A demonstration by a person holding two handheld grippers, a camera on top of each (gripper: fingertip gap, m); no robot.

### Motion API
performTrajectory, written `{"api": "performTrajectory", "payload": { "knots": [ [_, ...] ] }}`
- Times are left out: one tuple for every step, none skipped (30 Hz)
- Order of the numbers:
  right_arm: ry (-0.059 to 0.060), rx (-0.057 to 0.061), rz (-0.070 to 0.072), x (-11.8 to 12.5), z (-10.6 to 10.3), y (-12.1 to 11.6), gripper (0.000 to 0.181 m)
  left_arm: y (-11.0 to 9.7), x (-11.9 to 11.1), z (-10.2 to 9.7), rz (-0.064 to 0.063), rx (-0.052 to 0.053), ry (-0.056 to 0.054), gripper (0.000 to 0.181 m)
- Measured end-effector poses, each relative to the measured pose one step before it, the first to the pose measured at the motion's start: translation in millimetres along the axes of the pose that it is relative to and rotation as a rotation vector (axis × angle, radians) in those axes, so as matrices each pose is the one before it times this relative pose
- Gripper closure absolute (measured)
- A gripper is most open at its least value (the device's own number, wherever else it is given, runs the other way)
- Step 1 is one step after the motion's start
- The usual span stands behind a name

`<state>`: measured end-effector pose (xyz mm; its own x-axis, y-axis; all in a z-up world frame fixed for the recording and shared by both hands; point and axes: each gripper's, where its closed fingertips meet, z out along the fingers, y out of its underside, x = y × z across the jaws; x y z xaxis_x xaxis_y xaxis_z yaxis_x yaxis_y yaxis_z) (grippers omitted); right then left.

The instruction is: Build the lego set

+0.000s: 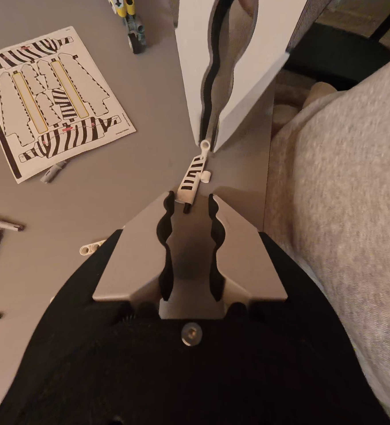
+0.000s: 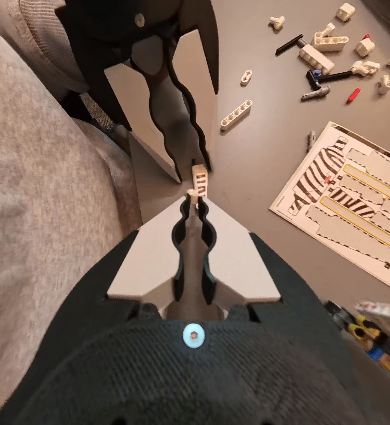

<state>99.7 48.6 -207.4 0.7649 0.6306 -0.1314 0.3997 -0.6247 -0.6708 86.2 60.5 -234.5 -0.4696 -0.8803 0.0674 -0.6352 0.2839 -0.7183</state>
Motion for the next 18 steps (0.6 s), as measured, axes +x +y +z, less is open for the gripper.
{"api": "performTrajectory", "payload": {
  "knots": [
    [0.01, -0.0108, -0.0063, 0.73, 3.27, 2.23, 0.176, 0.03, 0.46, 0.13, -0.0007, -0.0007, 0.0053, 0.154],
    [0.0277, -0.016, -0.0178, 2.99, 2.85, 3.02, 0.176, 0.0, 0.99, 0.12, 0.0038, -0.0007, 0.0049, 0.156],
    [0.0293, -0.0185, -0.0264, 2.78, 2.16, 3.25, 0.176, 0.15, 0.87, 0.19, 0.0053, -0.0015, 0.0026, 0.157],
    [0.0149, -0.007, -0.0197, 0.55, 1.4, 1.37, 0.176, -0.06, 0.81, 0.19, 0.0047, -0.0005, 0.0018, 0.159],
    [-0.0013, 0.0009, -0.0029, -1.14, 0.44, -0.22, 0.176, 0.06, 1.14, 0.26, 0.0053, -0.0014, 0.0049, 0.161],
    [-0.0118, -0.0004, 0.0075, -1.82, 0.17, 0.09, 0.176, -0.4, 1.52, 0.34, 0.0037, 0.0002, 0.0065, 0.165],
    [-0.0099, 0.0, 0.0106, -1.08, -0.03, 0.58, 0.176, -0.35, 1.52, 0.55, 0.0043, -0.001, 0.0048, 0.166],
    [-0.0086, 0.0005, 0.0116, -0.55, -0.24, 0.91, 0.176, -0.15, 0.69, 0.39, 0.0082, -0.0012, -0.0019, 0.166],
    [-0.0103, 0.0022, 0.0132, -0.64, -0.28, 0.96, 0.176, -0.08, 1.1, 0.22, 0.0114, -0.0012, -0.0023, 0.166],
    [-0.0111, 0.0045, 0.014, -0.94, -0.39, 0.6, 0.176, -0.15, 1.91, 0.33, 0.017, -0.0012, -0.0006, 0.166],
    [-0.0077, 0.004, 0.0112, -0.83, -0.27, 0.7, 0.176, -0.35, 2.34, 0.47, 0.0195, -0.0007, 0.001, 0.166],
    [-0.0053, 0.005, 0.0074, -0.75, -0.63, 0.36, 0.176, -0.78, 1.4, 0.49, 0.0165, -0.0003, -0.0055, 0.166],
    [0.0017, 0.0058, 0.0018, -0.01, -1.18, -0.02, 0.176, -0.8, 0.66, 0.53, 0.0108, 0.0004, -0.0088, 0.166],
    [0.0059, 0.0101, -0.0042, 0.36, -1.83, -0.97, 0.176, -0.67, 0.51, 0.44, -0.0003, 0.0014, -0.0016, 0.166],
    [0.0063, 0.0141, -0.0073, 0.38, -2.64, -1.82, 0.176, -0.81, 0.59, 0.15, -0.0147, 0.0032, 0.008, 0.166],
    [0.0085, 0.0192, -0.012, 0.83, -3.17, -2.51, 0.176, -1.18, 0.69, -0.48, -0.0272, 0.0087, 0.019, 0.166],
    [0.0088, 0.0241, -0.0178, 0.91, -3.54, -3.12, 0.176, -2.39, -0.42, -1.38, -0.0386, 0.0184, 0.0196, 0.166],
    [0.0046, 0.0257, -0.0239, 0.11, -3.59, -3.15, 0.176, -3.15, -1.37, -1.99, -0.0526, 0.026, 0.0207, 0.166]
  ]
}}
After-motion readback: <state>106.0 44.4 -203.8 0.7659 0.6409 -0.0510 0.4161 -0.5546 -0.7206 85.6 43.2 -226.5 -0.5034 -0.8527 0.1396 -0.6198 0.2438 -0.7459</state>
